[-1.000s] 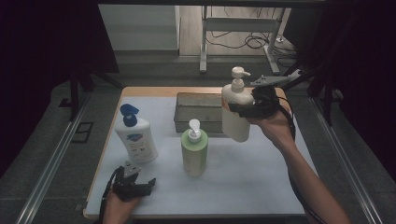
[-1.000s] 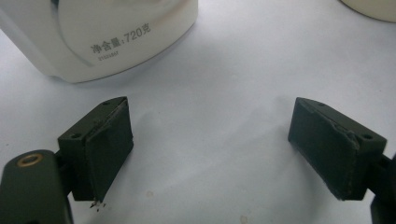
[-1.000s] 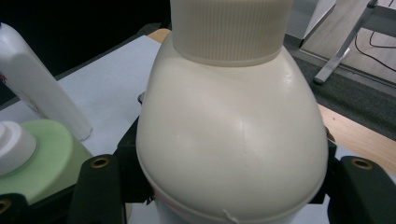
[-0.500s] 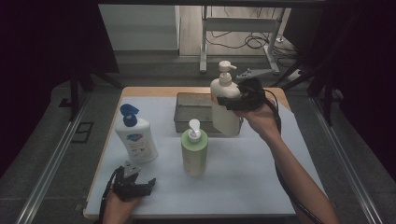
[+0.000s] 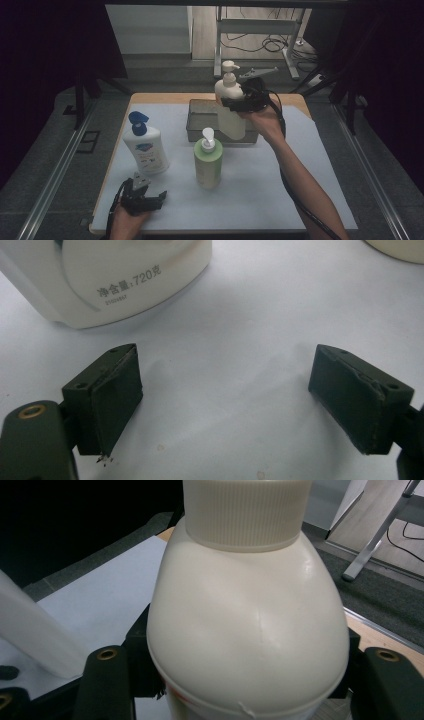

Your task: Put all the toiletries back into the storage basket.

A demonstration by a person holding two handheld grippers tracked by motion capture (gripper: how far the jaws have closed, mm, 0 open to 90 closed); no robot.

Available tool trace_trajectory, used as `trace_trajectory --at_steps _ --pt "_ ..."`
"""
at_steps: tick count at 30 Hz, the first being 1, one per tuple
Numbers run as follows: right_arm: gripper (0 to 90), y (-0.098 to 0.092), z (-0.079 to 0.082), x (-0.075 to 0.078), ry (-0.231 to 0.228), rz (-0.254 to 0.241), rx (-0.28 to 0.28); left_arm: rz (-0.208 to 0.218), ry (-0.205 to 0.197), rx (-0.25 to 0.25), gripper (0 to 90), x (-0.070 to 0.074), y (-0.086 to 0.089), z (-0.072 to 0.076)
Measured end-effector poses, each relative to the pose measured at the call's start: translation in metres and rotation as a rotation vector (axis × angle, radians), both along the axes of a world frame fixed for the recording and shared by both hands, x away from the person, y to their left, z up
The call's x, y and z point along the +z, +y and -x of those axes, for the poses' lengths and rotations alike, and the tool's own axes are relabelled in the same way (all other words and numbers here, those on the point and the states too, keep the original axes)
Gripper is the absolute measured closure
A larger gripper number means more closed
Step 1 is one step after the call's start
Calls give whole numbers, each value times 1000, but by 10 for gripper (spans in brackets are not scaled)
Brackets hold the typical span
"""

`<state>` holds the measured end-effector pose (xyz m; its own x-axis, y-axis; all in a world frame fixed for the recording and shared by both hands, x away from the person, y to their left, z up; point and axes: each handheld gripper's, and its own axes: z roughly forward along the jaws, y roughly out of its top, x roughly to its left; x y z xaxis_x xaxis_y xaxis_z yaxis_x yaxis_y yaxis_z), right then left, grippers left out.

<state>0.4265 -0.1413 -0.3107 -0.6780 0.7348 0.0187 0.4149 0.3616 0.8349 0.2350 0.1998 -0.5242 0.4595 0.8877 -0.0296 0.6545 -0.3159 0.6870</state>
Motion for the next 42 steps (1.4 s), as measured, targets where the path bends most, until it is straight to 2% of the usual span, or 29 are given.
trace_trajectory --at_steps 23,34,42 --pt "372 35 -29 -10 -14 -19 -15 -1 0 -1 134 0 0 0" --pt "372 52 -41 -10 -36 -26 -26 0 1 -1 135 0 0 0" --pt "373 65 -48 -15 -46 -15 -25 -1 1 -1 135 0 0 0"
